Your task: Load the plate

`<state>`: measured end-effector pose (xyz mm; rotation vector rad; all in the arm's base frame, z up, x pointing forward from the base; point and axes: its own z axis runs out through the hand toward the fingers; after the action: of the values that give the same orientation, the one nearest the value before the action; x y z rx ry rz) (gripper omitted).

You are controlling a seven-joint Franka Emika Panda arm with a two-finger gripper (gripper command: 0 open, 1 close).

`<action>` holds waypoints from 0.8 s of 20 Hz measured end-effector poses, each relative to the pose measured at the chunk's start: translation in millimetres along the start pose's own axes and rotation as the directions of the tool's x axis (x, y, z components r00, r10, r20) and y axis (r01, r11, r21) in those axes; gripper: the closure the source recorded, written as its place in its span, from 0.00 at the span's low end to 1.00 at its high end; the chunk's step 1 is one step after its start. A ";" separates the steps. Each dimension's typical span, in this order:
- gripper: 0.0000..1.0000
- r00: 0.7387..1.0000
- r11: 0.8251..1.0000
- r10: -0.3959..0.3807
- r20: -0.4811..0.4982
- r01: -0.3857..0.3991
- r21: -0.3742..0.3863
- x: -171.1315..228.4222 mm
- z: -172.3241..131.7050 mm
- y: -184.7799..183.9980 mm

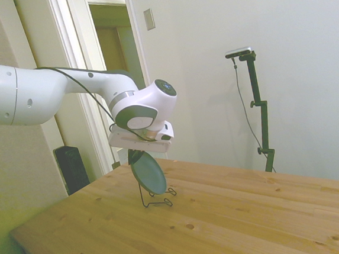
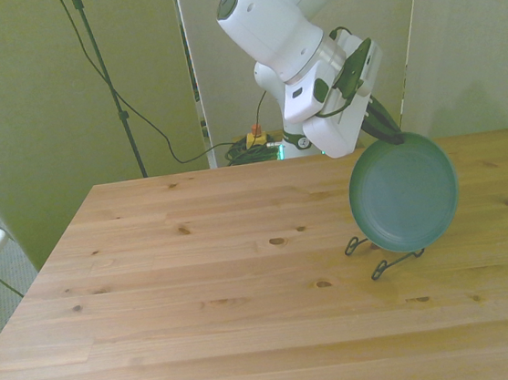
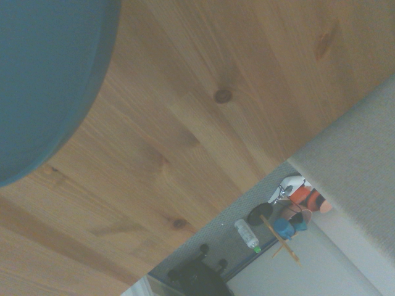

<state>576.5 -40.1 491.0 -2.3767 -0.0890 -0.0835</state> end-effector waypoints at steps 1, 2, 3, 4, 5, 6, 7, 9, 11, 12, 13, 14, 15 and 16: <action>1.00 1.000 1.000 -0.002 0.004 0.002 0.005 -0.1 1.2 0.3; 1.00 1.000 1.000 -0.004 0.006 0.004 0.009 -0.1 2.1 0.7; 1.00 1.000 1.000 -0.005 0.008 0.005 0.016 0.0 3.1 0.9; 1.00 1.000 1.000 -0.005 0.009 0.005 0.025 0.1 4.1 1.3; 1.00 1.000 1.000 -0.005 0.011 0.004 0.030 0.4 5.3 2.3; 1.00 1.000 0.999 -0.004 0.015 0.003 0.035 0.5 6.8 3.6; 1.00 1.000 0.999 -0.003 0.021 0.002 0.041 0.5 8.5 5.1; 1.00 1.000 0.999 0.001 0.027 -0.002 0.043 1.8 11.7 8.2; 1.00 0.999 0.999 0.000 0.036 -0.001 0.043 3.1 16.9 7.3; 1.00 0.999 0.999 0.000 0.036 -0.001 0.043 3.1 16.9 7.3; 1.00 0.999 0.999 0.000 0.035 -0.001 0.043 3.2 16.8 7.4; 1.00 0.999 0.999 0.000 0.035 -0.002 0.043 3.2 16.7 7.5; 1.00 0.999 0.999 0.001 0.034 -0.002 0.043 3.2 16.7 7.6; 1.00 0.999 0.999 0.001 0.034 -0.003 0.043 3.2 16.5 7.9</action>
<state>580.9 -34.3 473.9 -2.3360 -0.1040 -0.0396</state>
